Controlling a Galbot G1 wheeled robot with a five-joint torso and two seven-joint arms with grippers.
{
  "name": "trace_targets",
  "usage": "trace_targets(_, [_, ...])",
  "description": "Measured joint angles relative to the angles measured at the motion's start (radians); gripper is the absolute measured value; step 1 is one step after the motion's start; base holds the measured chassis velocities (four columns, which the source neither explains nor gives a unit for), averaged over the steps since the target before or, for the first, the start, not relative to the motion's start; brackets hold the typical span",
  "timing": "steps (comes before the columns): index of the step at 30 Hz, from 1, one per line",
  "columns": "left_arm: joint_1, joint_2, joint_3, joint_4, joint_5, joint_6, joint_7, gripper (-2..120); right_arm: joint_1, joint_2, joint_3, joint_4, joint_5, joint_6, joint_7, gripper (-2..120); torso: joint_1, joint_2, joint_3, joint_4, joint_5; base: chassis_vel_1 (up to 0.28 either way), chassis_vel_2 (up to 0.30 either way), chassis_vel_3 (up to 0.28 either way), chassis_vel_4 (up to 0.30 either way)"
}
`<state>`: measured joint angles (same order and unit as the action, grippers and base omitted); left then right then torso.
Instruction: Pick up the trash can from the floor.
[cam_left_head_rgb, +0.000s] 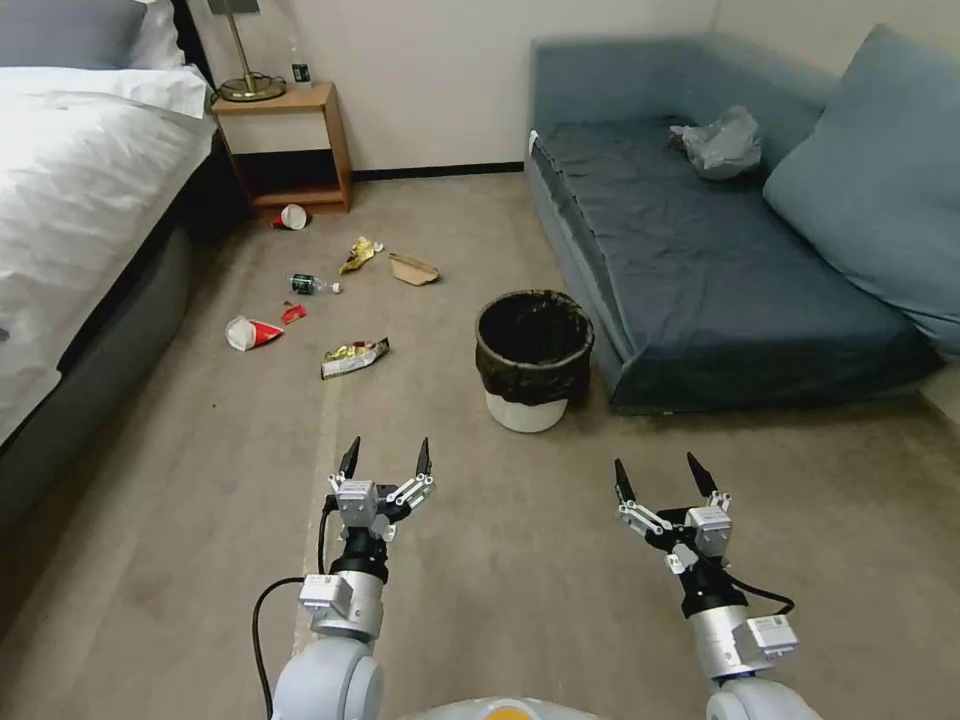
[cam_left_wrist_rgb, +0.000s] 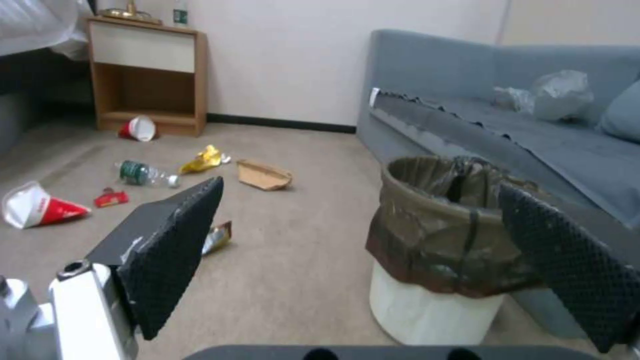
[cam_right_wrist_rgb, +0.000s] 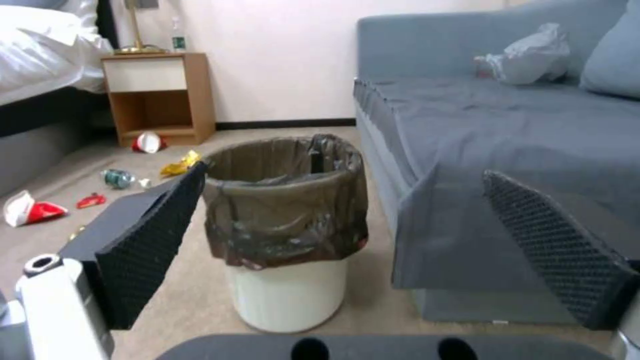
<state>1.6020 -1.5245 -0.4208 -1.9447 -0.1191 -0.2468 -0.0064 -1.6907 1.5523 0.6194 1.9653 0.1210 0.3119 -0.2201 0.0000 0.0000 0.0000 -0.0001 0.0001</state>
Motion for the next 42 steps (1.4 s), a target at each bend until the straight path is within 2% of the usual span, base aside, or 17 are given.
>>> trace_targets(11, [-0.002,0.002,0.021,-0.001,-0.009,0.0,0.02,100,0.013,-0.002,0.003,-0.006,0.014,0.005,0.001,100,0.0,0.0,0.0,0.0001,-0.0001,-0.148,0.138,0.14,-0.142])
trace_targets(31, [-0.034,0.007,0.02,0.013,-0.01,0.004,0.016,100,0.052,0.0,-0.001,-0.023,0.022,0.005,-0.012,100,0.0,0.0,0.0,0.0001,0.0001,-0.148,0.15,0.147,-0.149])
trace_targets(35, [-0.037,0.011,0.022,0.02,-0.01,-0.003,0.016,100,0.072,0.004,0.005,-0.042,0.014,0.065,-0.021,100,0.0,0.0,0.0,0.0002,-0.0001,-0.152,0.153,0.166,-0.131])
trace_targets(42, [-0.039,0.025,0.051,0.016,-0.028,-0.01,0.01,100,0.071,0.003,0.008,-0.042,0.003,0.071,-0.022,100,0.0,0.0,0.0,0.0,-0.0001,-0.06,0.064,0.057,-0.044])
